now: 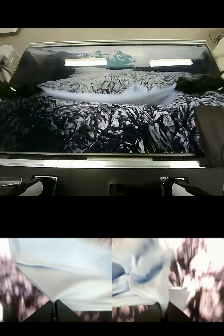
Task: Fold the clothes and pants, and hang the long-sleeved shirts on hangers.
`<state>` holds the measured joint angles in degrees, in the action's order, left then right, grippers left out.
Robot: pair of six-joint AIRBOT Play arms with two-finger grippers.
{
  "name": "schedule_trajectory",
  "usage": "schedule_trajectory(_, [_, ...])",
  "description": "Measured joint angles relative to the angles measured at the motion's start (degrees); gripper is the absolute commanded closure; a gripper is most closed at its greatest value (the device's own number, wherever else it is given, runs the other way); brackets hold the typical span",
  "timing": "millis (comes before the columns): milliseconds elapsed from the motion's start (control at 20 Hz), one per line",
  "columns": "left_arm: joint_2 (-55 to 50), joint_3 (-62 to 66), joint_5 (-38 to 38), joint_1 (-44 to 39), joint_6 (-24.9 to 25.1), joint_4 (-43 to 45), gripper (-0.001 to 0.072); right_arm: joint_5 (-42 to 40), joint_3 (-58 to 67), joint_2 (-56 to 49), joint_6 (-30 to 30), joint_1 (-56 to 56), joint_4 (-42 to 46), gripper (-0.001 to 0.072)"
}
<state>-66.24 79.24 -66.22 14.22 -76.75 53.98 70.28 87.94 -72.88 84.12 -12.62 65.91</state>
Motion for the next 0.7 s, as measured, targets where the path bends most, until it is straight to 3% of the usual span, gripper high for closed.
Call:
schedule_trajectory(250, [12.3,25.1,8.8,1.9,-0.9,-0.1,0.0687,-10.7,20.2,16.8,0.5,-0.1,5.5,0.0667])
schedule_trajectory(500, [21.2,31.4,12.3,2.4,-4.5,0.1,0.0687,-11.1,25.0,29.3,3.1,-0.1,10.2,0.0667])
schedule_trajectory(700, [24.0,32.5,14.5,2.4,-5.8,0.2,0.0687,-12.4,25.8,33.2,4.4,-0.1,12.6,0.0667])
